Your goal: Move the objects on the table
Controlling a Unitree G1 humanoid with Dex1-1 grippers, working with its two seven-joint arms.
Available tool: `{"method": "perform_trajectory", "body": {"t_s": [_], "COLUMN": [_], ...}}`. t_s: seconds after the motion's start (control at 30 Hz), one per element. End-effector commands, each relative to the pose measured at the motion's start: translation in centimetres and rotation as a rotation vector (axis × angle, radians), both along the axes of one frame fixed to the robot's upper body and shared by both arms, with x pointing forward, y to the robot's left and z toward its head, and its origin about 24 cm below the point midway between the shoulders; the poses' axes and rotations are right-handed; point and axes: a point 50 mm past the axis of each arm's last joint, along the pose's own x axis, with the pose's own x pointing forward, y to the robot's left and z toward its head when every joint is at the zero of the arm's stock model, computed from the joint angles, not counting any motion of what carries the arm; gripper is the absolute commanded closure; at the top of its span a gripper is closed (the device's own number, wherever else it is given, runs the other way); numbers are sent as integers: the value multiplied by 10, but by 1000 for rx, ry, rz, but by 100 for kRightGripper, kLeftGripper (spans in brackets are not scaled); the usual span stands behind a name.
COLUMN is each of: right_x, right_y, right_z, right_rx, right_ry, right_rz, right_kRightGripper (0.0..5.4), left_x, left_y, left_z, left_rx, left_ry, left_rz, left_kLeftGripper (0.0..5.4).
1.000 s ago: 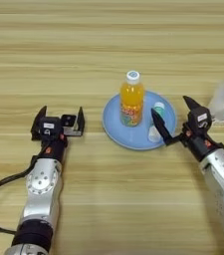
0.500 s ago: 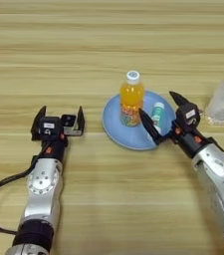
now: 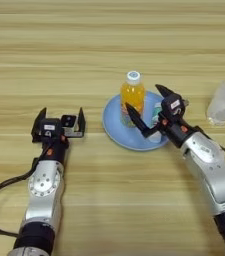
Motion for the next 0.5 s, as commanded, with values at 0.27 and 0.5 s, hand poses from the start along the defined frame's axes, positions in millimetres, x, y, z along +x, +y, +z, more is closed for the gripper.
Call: {"method": "perform_trajectory", "body": {"t_s": [0.27,0.5], "right_x": [20,27], "right_y": [13,20], "right_z": [1,0], "right_rx": [14,16], "right_ry": [17,22], "right_rz": [19,29], "right_kRightGripper": [0,0], "left_x": [-1,-2], "left_y": [-2,-2], "left_z": [0,-1], "left_rx": [10,11], "left_ry": [2,4], "left_rz": [-3,-1], "left_kLeftGripper": [2,2]}}
